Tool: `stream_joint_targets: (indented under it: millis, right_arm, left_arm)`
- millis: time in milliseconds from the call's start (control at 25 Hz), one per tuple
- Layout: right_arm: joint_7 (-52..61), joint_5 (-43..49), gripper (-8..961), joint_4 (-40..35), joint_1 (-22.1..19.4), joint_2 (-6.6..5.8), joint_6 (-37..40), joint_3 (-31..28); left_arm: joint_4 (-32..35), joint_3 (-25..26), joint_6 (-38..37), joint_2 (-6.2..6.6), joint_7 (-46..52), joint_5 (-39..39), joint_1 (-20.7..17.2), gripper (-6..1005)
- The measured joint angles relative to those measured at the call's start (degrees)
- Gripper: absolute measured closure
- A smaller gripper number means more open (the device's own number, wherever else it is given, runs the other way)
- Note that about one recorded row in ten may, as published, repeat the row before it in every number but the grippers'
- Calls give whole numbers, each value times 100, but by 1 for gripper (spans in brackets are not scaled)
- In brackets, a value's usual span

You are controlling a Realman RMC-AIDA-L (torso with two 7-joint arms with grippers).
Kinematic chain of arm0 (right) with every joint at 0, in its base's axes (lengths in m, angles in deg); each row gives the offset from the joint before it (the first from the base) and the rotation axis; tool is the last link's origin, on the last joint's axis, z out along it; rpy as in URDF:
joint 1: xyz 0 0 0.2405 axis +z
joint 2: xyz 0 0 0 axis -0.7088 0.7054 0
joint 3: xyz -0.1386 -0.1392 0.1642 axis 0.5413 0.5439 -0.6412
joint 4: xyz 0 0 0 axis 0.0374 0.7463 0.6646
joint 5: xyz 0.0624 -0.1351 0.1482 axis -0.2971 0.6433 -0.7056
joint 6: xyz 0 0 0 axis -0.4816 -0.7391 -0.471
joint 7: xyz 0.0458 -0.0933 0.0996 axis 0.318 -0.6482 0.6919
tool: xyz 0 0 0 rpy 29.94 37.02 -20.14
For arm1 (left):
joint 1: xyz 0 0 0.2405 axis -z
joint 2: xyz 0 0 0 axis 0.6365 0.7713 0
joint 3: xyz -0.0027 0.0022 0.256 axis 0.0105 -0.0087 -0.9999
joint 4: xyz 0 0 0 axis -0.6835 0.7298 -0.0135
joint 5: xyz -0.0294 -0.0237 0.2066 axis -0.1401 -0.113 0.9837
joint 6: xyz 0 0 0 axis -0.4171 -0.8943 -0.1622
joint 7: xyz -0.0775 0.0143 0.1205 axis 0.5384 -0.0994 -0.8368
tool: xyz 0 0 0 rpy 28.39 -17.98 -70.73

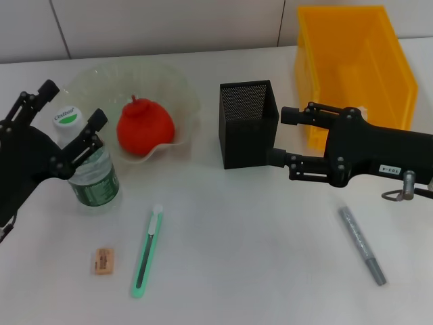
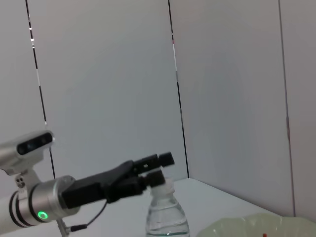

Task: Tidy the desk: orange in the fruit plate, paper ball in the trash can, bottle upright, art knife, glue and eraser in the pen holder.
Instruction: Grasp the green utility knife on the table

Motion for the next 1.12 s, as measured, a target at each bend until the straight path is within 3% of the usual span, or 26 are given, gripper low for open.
stream_joint_targets:
  millis: [280,680,720,960,1040,1120]
  right_arm:
    - [0,0,184,34,32,-9,-7,-28]
    - [-12,65,184,224,55,-40,-43,-167]
    - [-16,69,184,246,56,-40,-43,-172]
    - [-18,292,184,260,58,-49,-43,-288]
    - [5,410,184,237,59,-49,-38,-346]
    - [12,530,184,223,60,-50,-31,-412]
  left_arm:
    - [46,67,-756,6,260,-11,-62,147]
    - [1255,30,-1056,81,1863,603,-254,149]
    - [1555,76,-1011,172,2316,895,-245,149]
    - [2016,103,-861,448,3257,1513,-46,154]
    - [2138,106,-792,477,3423,1668,-27,156]
    - [2582,165,-523,536,3951,2339,19,156]
